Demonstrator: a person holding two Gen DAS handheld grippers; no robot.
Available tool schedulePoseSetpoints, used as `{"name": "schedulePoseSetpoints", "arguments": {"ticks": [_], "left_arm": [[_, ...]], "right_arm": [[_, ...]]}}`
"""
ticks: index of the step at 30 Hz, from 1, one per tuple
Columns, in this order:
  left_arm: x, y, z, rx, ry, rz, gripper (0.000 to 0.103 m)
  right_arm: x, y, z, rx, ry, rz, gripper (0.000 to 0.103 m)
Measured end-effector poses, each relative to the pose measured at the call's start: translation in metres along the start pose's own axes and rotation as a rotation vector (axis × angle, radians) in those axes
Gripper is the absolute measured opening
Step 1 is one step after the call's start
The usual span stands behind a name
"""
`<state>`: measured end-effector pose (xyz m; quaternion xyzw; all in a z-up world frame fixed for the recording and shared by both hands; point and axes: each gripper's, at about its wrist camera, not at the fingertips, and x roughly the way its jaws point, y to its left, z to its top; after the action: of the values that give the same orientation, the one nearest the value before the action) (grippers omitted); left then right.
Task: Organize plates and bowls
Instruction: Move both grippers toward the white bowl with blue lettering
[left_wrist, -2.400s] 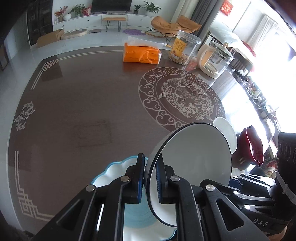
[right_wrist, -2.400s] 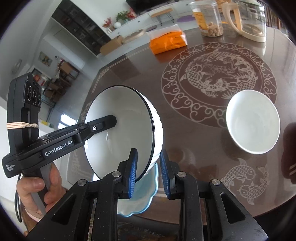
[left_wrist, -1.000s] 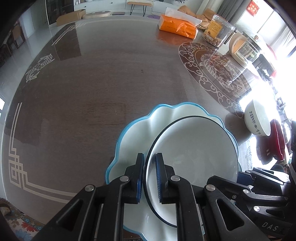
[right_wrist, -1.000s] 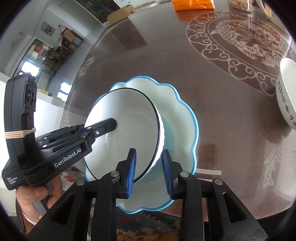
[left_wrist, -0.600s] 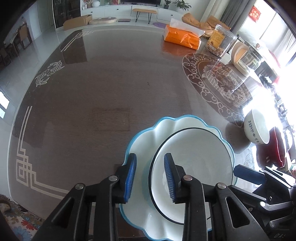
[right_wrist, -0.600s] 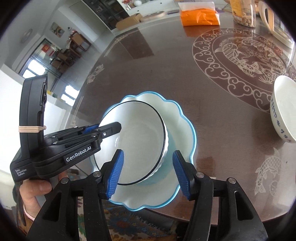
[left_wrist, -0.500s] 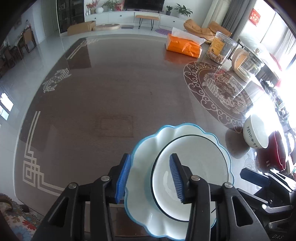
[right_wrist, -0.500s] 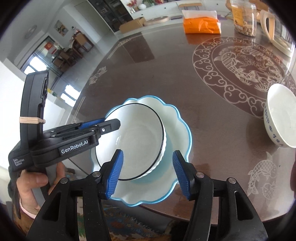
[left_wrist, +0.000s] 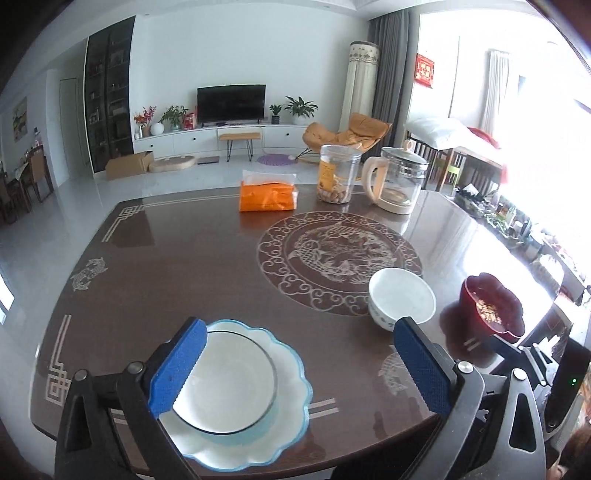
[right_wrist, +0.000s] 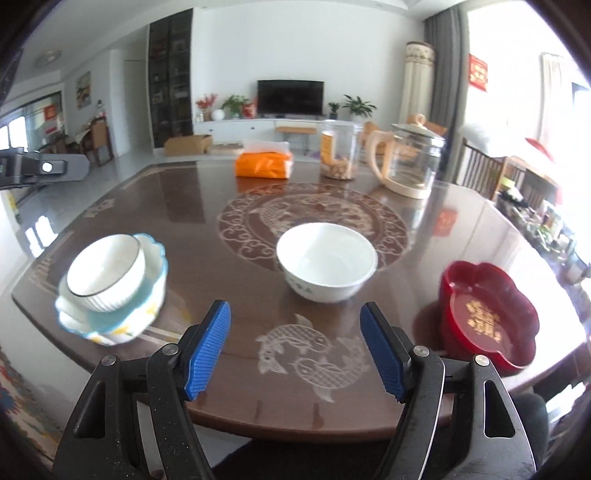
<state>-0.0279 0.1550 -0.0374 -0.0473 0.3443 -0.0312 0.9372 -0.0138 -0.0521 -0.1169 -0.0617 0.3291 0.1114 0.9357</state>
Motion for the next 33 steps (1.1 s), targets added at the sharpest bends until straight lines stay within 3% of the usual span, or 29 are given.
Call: {"name": "schedulePoseSetpoints", "arguments": {"ticks": [6, 13, 19, 25, 28, 33], "left_arm": [[0.022, -0.038, -0.012, -0.032, 0.073, 0.006, 0.101], [0.011, -0.063, -0.029, 0.011, -0.002, 0.095, 0.101], [0.007, -0.083, -0.036, 0.127, -0.041, 0.146, 0.101], [0.007, -0.102, -0.039, 0.189, -0.02, 0.108, 0.101], [0.01, -0.107, -0.038, 0.216, -0.004, 0.126, 0.101], [0.007, -0.112, -0.035, 0.237, -0.032, 0.115, 0.101]], "right_arm": [[-0.003, -0.037, -0.002, 0.092, 0.02, -0.09, 0.076], [-0.002, -0.063, -0.015, 0.152, 0.032, -0.095, 0.076], [0.002, -0.076, -0.022, 0.19, 0.035, -0.099, 0.076], [-0.014, -0.088, -0.023, 0.232, -0.054, -0.14, 0.076], [-0.023, -0.094, -0.022, 0.248, -0.11, -0.166, 0.076], [-0.025, -0.102, -0.024, 0.269, -0.13, -0.159, 0.076]]}}
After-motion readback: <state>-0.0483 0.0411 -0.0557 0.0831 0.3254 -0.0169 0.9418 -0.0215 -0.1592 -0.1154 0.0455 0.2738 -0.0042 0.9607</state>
